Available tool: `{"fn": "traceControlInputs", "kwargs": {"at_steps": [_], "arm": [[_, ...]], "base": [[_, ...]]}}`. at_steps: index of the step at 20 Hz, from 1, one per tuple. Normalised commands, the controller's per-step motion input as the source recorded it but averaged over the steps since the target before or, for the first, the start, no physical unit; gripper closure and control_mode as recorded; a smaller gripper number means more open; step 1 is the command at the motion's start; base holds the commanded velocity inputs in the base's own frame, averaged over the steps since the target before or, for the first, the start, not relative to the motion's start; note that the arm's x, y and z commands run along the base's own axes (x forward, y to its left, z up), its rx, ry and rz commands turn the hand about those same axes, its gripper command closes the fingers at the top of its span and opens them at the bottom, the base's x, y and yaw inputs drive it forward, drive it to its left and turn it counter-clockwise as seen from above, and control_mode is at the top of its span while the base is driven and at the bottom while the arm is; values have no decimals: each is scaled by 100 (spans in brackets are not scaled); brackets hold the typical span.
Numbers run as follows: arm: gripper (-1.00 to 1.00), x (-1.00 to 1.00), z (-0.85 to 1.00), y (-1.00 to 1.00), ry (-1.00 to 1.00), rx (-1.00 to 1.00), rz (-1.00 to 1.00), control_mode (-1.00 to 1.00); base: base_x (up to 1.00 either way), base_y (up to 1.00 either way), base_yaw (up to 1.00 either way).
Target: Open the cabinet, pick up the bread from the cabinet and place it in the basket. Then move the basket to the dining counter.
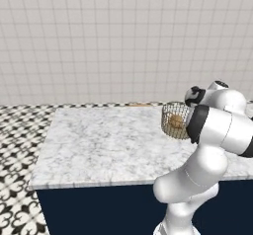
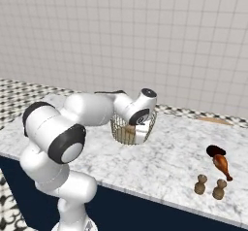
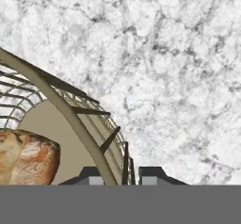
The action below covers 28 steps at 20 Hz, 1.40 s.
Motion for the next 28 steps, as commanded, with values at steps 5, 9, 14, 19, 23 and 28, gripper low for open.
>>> {"fn": "traceControlInputs", "kwargs": {"at_steps": [5,9,14,19,23,28], "arm": [[-100,2,7,17,0,0,-3,-100],[-100,-28,47,8,-3,0,-1,-100],[-100,-92,60,2,-12,0,2,-100],[-100,-100,51,4,-17,0,9,-100],[-100,-100,55,36,-11,0,12,-100],[-100,-100,49,54,-10,-6,25,-100]], "base": [[0,0,0],[0,0,0],[0,0,0],[0,0,0],[0,0,0],[0,0,0]]}}
